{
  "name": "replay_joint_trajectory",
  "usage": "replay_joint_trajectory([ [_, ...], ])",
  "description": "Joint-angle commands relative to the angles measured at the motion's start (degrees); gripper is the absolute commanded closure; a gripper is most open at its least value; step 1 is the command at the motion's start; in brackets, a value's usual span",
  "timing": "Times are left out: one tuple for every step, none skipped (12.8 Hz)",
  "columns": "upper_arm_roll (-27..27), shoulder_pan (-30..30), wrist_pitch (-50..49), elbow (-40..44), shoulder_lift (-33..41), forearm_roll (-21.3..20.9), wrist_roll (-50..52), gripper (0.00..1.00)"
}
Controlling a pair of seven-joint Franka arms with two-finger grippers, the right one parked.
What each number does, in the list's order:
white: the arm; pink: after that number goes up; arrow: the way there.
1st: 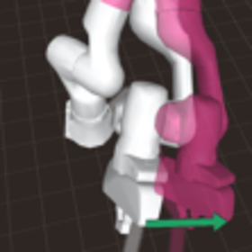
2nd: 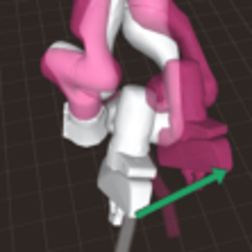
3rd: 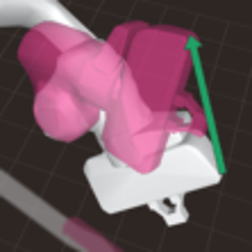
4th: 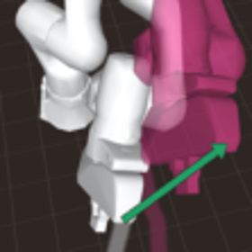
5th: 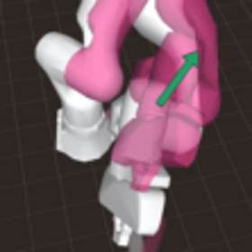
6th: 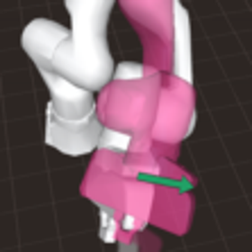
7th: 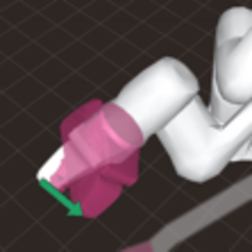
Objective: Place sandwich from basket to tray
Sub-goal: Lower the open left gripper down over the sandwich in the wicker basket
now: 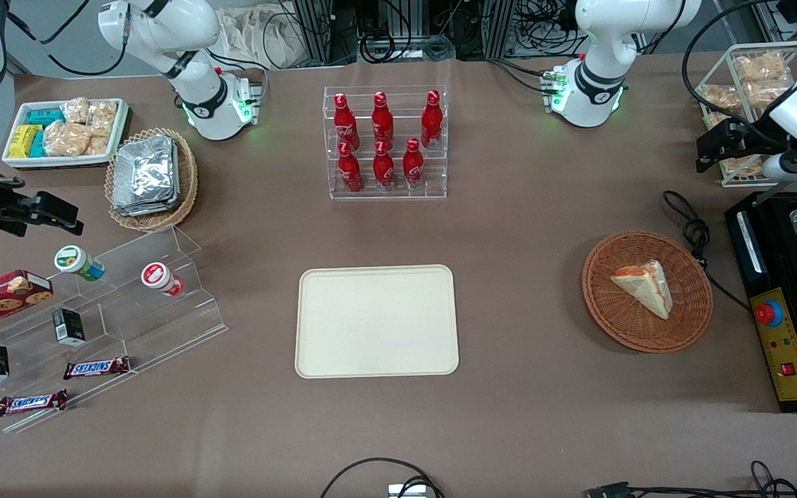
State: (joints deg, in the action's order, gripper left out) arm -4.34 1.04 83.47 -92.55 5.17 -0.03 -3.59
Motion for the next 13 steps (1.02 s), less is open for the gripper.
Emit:
replay_joint_trajectory([
  [0.0, -0.1, -1.2, 1.2, -0.4, -0.4, 0.6, 0.0],
  [0.0, -0.2, -1.2, 1.1, -0.4, -0.9, 0.7, 0.0],
  [0.1, 0.1, -1.4, 1.1, -0.5, -1.0, 0.9, 0.0],
  [0.5, 0.4, -1.4, 0.6, -0.5, -1.1, 2.1, 0.0],
  [0.5, 0.4, -1.2, -0.2, -0.9, -2.1, 5.8, 0.0],
  [0.5, 0.4, -0.3, -1.6, -1.4, -3.6, 10.3, 0.0],
  [0.5, 0.5, 2.0, -4.0, -1.6, -3.7, 11.3, 0.0],
  [0.5, 0.7, 5.3, -8.0, -1.0, -3.7, 12.4, 0.0],
  [0.5, 1.6, 8.3, -11.0, -0.9, -3.6, 14.9, 0.0],
  [0.5, 2.1, 11.2, -13.8, -0.9, -3.6, 18.1, 0.0],
  [0.5, 2.6, 15.0, -16.9, -0.9, -3.6, 20.3, 0.0],
  [0.5, 3.6, 18.7, -19.7, -0.9, -3.6, 22.2, 0.0],
  [0.5, 4.7, 22.9, -22.6, -1.0, -3.2, 24.3, 0.0],
])
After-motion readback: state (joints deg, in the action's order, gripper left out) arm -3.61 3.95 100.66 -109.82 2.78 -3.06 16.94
